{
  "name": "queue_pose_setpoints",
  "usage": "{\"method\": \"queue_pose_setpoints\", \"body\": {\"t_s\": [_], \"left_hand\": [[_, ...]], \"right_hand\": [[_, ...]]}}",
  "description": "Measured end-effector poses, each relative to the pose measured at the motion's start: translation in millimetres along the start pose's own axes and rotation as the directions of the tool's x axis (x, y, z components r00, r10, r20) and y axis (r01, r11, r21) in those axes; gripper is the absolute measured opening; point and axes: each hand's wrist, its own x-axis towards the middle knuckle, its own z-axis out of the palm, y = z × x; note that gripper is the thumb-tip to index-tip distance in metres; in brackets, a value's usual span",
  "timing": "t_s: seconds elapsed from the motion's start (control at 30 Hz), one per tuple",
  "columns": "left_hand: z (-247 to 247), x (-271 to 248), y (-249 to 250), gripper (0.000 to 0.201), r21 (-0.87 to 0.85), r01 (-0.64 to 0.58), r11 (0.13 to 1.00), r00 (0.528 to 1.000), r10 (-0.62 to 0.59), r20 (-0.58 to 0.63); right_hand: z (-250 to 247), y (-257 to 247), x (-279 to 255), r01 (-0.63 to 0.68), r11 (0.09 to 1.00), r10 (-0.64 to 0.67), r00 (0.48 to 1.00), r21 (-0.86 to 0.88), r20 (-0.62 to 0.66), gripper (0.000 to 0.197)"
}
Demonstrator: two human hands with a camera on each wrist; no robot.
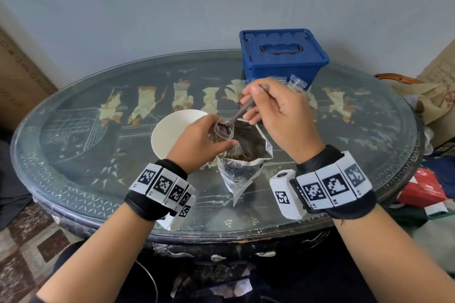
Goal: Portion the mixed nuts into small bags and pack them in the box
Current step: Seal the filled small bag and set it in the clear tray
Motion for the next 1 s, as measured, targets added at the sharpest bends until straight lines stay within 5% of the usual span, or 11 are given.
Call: {"method": "queue_pose_setpoints", "body": {"t_s": [0.13, 0.37, 0.57, 1.0], "left_hand": [[1, -6, -5, 0.042, -0.065, 0.040, 0.997, 0.997, -0.045, -0.070], [6, -18, -11, 0.038, -0.074, 0.086, 0.994, 0.989, -0.094, -0.110], [7, -27, -10, 0.037, -0.081, 0.100, 0.992, 0.987, -0.109, -0.116], [17, -32, -8, 0.040, -0.111, 0.124, 0.986, 0.985, -0.136, -0.104]], "right_hand": [[-4, -5, 7, 0.173, 0.976, -0.170, 0.985, -0.134, 0.034, 0.030], [-26, 4, 5, 0.024, 0.999, -0.029, 0.982, -0.027, -0.187, 0.023], [-34, 29, -12, -0.050, 0.987, 0.008, 0.965, -0.155, -0.264, 0.026], [10, 64, -55, 0.141, 0.893, -0.089, 0.986, -0.427, 0.139, 0.036]]}}
